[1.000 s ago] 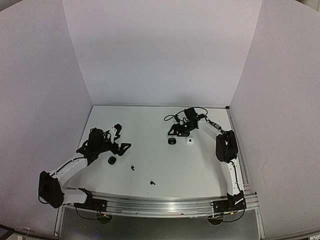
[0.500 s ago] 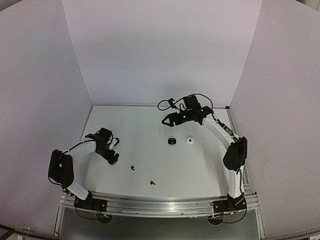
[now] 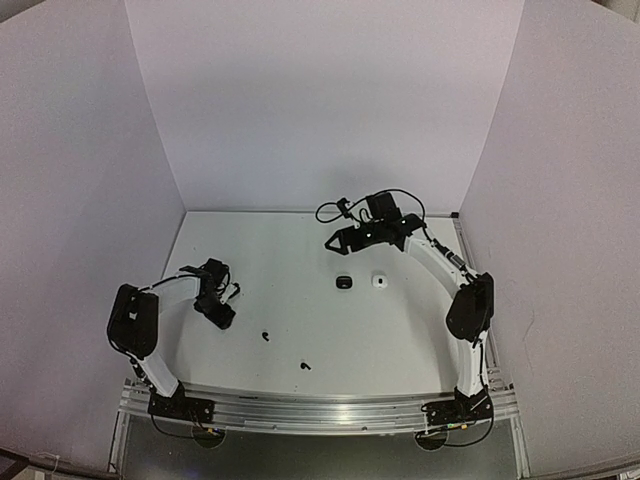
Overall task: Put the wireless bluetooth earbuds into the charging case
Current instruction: Pick up the charging case from the center of the board.
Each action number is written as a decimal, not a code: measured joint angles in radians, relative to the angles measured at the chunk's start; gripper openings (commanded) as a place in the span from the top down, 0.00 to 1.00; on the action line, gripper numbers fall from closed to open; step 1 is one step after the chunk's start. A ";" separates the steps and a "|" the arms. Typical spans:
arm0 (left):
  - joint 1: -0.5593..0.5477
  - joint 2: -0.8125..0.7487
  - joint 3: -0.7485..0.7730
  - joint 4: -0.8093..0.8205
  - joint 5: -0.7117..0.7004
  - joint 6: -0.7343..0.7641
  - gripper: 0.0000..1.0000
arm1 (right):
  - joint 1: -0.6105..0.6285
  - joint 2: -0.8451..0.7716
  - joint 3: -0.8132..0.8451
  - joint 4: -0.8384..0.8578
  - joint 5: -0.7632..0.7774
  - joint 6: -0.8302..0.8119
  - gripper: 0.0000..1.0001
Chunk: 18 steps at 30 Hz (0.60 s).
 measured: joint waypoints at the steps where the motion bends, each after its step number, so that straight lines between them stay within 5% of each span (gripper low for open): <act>1: 0.002 0.003 0.000 0.000 0.003 0.000 0.28 | 0.001 0.000 -0.003 0.001 0.001 0.000 0.18; 6: 0.005 0.006 -0.001 0.012 0.039 0.006 0.45 | 0.003 0.000 -0.017 0.002 0.004 0.001 0.18; 12: 0.005 0.034 -0.004 0.056 0.076 0.009 0.48 | 0.006 0.000 -0.018 0.004 0.007 0.005 0.18; 18: 0.009 0.037 -0.021 0.073 0.088 0.020 0.63 | 0.010 0.000 -0.018 0.006 0.010 0.008 0.18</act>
